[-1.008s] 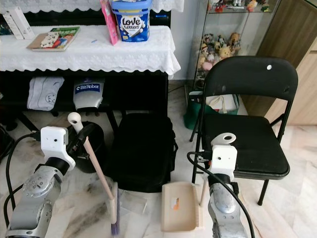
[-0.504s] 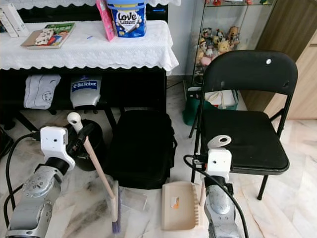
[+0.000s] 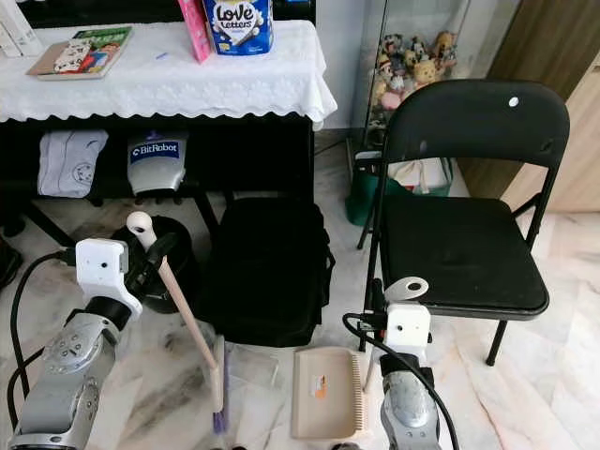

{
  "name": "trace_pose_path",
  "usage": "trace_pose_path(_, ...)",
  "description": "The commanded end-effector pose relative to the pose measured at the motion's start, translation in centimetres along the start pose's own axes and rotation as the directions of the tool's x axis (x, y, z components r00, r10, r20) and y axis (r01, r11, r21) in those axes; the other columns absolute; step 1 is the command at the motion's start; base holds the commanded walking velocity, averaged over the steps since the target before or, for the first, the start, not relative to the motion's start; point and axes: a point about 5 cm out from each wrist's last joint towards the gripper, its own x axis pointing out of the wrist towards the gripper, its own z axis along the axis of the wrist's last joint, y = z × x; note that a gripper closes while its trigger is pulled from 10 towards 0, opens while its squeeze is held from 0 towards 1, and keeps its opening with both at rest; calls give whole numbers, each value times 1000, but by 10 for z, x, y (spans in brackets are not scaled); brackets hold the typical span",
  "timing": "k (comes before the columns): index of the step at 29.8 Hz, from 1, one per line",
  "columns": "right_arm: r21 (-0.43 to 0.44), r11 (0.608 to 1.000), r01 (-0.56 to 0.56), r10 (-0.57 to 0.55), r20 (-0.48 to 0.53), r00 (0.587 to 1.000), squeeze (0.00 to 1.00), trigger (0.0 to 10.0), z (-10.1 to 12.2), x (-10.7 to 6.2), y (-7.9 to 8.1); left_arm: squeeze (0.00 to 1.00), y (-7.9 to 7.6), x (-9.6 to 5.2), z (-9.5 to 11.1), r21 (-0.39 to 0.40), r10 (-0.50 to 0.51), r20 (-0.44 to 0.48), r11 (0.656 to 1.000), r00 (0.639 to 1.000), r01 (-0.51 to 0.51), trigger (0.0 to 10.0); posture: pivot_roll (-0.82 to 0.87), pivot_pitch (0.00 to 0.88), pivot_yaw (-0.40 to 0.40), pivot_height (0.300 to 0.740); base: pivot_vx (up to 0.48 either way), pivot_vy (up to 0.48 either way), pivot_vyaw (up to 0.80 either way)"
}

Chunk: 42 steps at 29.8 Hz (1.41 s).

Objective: Sweep floor

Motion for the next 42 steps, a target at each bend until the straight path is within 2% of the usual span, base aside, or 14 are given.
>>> trace_pose_path(1, -3, 1000, 0, 0, 5, 1000, 0, 10000, -2, -3, 0, 0, 8, 0, -1, 9, 36, 16, 999, 999, -36, 10000, -36, 190, 67, 740, 0, 0, 0)
trace_pose_path(9, -12, 1000, 9, -9, 16, 1000, 0, 10000, -3, -5, -4, 0, 22, 13, -7, 74, 171, 59, 982, 984, -175, 10000, -55, 198, 59, 740, 0, 0, 0)
trace_pose_path(13, -15, 1000, 8, -7, 23, 1000, 0, 10000, -2, -6, -6, 0, 23, 19, -11, 107, 168, 71, 979, 983, -175, 10000, -67, 205, 55, 740, 0, 0, 0)
trace_pose_path(18, -19, 1000, 8, -7, 29, 1000, 0, 10000, 0, -7, -8, 0, 13, 21, -31, 58, 47, -22, 997, 999, -46, 10000, -79, 212, 46, 740, 0, 0, 0)
trace_pose_path(23, -23, 1000, 6, -5, 36, 999, 0, 10000, 2, -7, -9, 0, 3, 20, -48, 31, -73, -106, 997, 992, 77, 10000, -91, 222, 40, 740, 0, 0, 0)
trace_pose_path(26, -27, 1000, 4, -3, 40, 999, 0, 10000, 3, -6, -12, 0, -5, 18, -59, -36, -200, -179, 980, 963, 197, 10000, -87, 227, 34, 740, 0, 0, 0)
trace_pose_path(28, -28, 1000, 4, -2, 40, 999, 0, 10000, 3, -6, -12, 0, -5, 18, -60, -39, -207, -184, 978, 961, 204, 10000, -87, 227, 34, 740, 0, 0, 0)
trace_pose_path(29, -28, 1000, 0, 1, 40, 999, 0, 10000, 4, -5, -11, 0, -7, 15, -61, -112, -236, -190, 970, 953, 218, 10000, -89, 225, 33, 740, 0, 0, 0)
trace_pose_path(32, -29, 1000, -1, 2, 40, 999, 0, 10000, 4, -5, -11, 0, -8, 13, -60, -164, -264, -187, 958, 946, 235, 10000, -88, 226, 31, 740, 0, 0, 0)
trace_pose_path(33, -29, 1000, -2, 3, 40, 999, 0, 10000, 4, -4, -11, 0, -8, 11, -61, -217, -286, -187, 945, 940, 244, 10000, -80, 223, 32, 740, 0, 0, 0)
trace_pose_path(34, -29, 1000, -2, 3, 40, 999, 0, 10000, 4, -4, -11, 0, -8, 11, -61, -217, -286, -187, 945, 940, 244, 10000, -80, 223, 32, 740, 0, 0, 0)
trace_pose_path(35, -28, 1000, -4, 6, 41, 999, 0, 10000, 5, -2, -11, 0, -9, 8, -59, -281, -336, -179, 918, 925, 279, 10000, -78, 218, 31, 740, 0, 0, 0)
trace_pose_path(37, -28, 1000, -6, 8, 45, 999, 0, 10000, 6, 1, -10, 0, -8, 7, -56, -322, -375, -172, 895, 911, 307, 10000, -75, 213, 31, 740, 0, 0, 0)
trace_pose_path(42, -28, 1000, -8, 9, 47, 999, 0, 10000, 7, 6, -9, 0, -1, 11, -44, -397, -374, -125, 868, 919, 299, 10000, -62, 198, 31, 740, 0, 0, 0)
